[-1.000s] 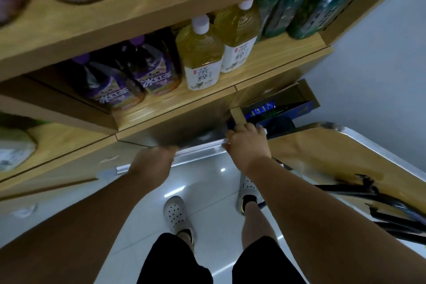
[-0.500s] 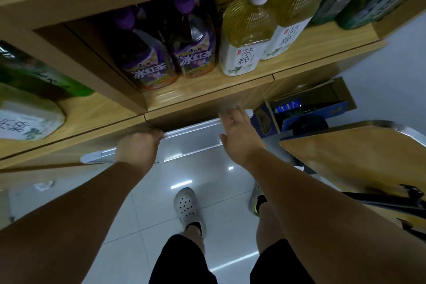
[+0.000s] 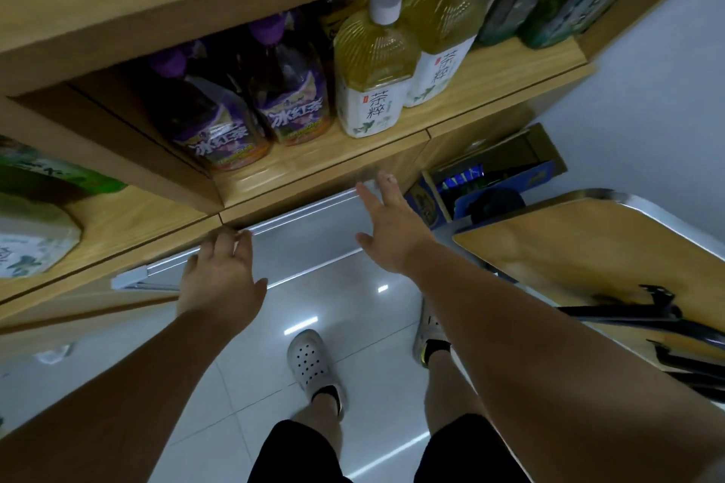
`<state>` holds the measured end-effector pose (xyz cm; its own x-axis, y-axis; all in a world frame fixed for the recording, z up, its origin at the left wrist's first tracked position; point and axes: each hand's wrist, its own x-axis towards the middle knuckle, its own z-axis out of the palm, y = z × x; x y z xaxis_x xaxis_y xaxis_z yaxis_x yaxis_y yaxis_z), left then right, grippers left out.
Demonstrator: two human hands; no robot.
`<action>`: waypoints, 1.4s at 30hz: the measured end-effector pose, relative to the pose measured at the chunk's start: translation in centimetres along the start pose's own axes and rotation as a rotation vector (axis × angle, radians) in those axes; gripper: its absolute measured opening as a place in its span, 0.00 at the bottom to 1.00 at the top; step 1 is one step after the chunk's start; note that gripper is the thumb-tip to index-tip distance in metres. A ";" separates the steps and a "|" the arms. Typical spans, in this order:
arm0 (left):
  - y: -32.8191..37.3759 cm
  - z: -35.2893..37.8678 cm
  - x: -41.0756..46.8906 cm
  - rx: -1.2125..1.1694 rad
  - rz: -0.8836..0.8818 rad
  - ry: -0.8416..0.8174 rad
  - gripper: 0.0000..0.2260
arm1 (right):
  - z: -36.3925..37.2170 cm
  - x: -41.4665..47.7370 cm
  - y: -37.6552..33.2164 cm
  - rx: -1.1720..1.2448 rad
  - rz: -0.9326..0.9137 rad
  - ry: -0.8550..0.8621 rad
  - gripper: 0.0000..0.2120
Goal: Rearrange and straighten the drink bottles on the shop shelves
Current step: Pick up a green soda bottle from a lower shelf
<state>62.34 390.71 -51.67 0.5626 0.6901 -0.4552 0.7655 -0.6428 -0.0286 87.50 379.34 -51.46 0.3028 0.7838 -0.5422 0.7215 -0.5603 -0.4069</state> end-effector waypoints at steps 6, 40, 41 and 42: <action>6.2 -3.2 0.6 -0.045 0.079 0.013 0.36 | -7.0 -6.7 5.2 -0.128 -0.006 0.386 0.22; 40.0 -10.1 3.9 -0.655 0.947 -0.059 0.10 | -9.5 -30.4 28.0 -0.102 0.646 0.543 0.22; 40.6 -10.4 3.8 -0.653 0.963 -0.056 0.10 | -9.6 -31.1 28.2 -0.087 0.641 0.546 0.22; 41.2 -10.6 3.6 -0.652 0.979 -0.060 0.09 | -9.6 -31.7 28.4 -0.075 0.637 0.546 0.22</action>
<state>99.17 370.23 -45.05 0.9969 -0.0309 -0.0724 0.0406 -0.5864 0.8090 104.35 341.20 -38.75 0.9109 0.3542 -0.2115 0.3444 -0.9352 -0.0830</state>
